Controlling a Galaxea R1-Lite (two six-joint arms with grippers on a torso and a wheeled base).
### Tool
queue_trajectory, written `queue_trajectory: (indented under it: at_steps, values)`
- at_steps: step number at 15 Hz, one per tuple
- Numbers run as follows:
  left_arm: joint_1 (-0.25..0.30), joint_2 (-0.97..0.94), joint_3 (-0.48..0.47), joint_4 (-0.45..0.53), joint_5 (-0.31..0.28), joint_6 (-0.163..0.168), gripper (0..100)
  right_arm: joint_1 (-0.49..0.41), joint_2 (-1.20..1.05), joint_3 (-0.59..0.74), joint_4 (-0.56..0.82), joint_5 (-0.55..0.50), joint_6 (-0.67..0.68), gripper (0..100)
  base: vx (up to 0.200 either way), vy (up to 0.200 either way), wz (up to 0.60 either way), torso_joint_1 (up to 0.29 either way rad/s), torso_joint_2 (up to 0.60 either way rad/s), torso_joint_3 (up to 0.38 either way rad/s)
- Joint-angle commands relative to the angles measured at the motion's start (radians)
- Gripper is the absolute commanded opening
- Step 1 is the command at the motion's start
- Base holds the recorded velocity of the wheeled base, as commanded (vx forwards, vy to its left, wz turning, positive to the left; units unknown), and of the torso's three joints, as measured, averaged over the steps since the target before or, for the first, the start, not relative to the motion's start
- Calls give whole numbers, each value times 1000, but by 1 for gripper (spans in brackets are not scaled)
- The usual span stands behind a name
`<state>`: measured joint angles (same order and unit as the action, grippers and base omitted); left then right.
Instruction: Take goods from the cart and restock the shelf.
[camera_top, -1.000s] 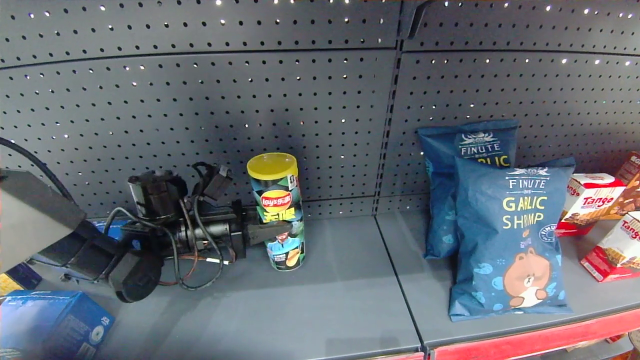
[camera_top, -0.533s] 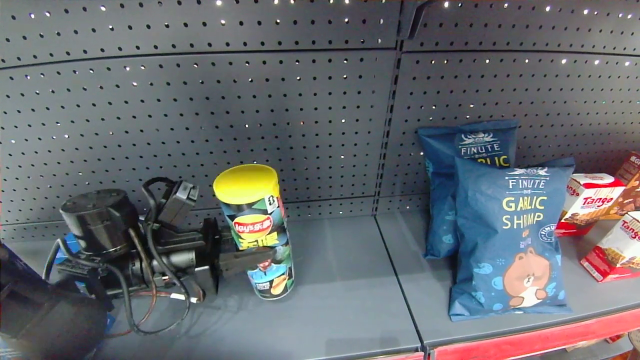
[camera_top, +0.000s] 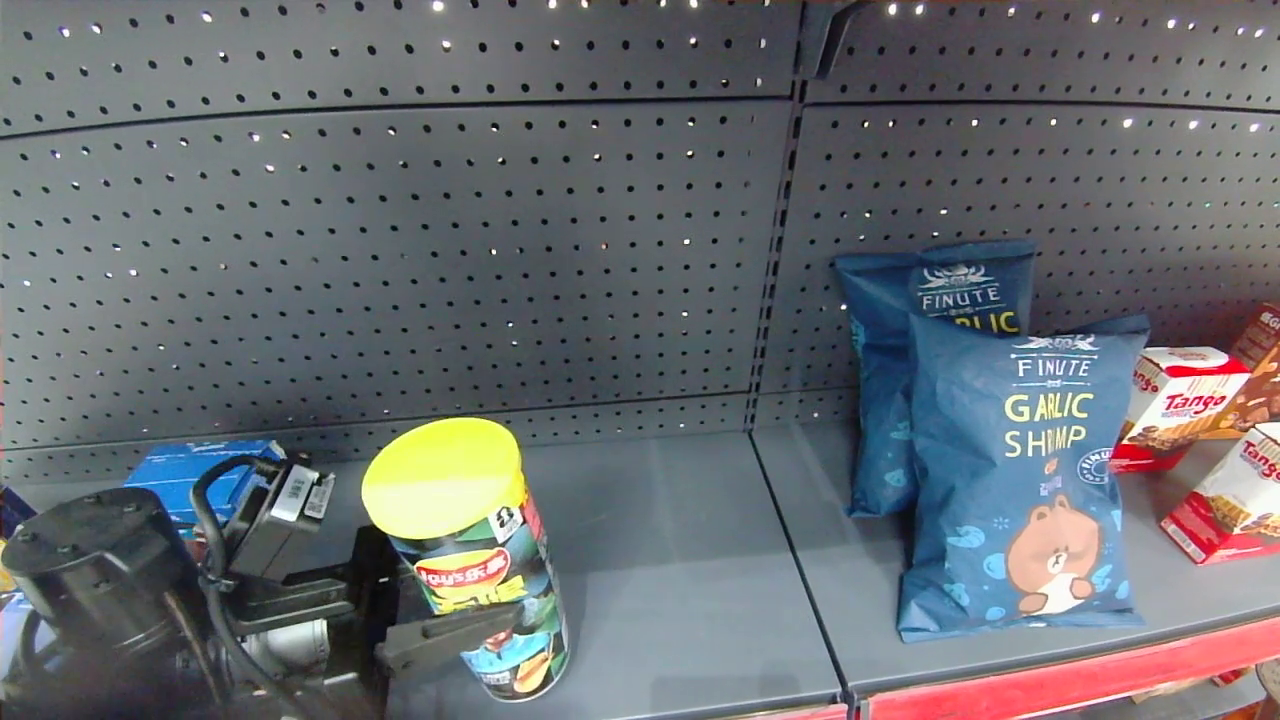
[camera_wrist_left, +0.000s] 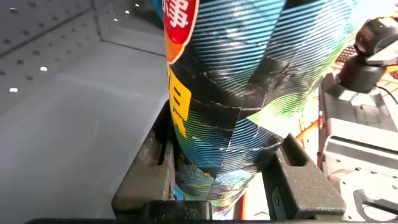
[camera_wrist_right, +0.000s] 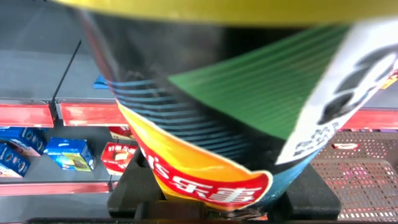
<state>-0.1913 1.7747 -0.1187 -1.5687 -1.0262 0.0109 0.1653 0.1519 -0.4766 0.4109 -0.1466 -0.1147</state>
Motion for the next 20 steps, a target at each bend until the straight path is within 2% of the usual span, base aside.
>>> queue_trajectory:
  at_steps: [1, 4, 9, 11, 15, 16, 20]
  values:
    - [-33, 11, 7, -2, 18, 1, 0, 0, 0, 6, 0, -1, 0, 0, 0, 0, 0, 0, 0, 0]
    - [-57, 63, -9, -2, 47, 3, 0, 0, -11, 12, 0, -2, 0, 0, 0, 0, 0, 0, 0, 0]
    - [-54, 121, -56, -2, 49, 4, 0, 2, -12, 13, 0, -10, 0, 0, 0, 0, 0, 0, 0, 0]
    - [-53, 131, -56, -2, 49, 17, 0, 2, -12, 13, 0, -10, 1, 0, 0, 0, 0, 0, 0, 0]
    - [-39, 143, -53, -2, 51, 18, 0, 3, -14, 21, 0, -10, 1, 0, 0, 0, 0, 0, 0, 0]
    - [-39, 150, -52, -2, 52, 20, 100, 3, -12, 21, 0, -8, 1, 0, 0, 0, 0, 0, 0, 0]
    - [-39, 150, -48, -2, 61, 32, 100, 3, -14, 26, -1, -8, 3, 0, 0, 0, 0, 0, 0, 0]
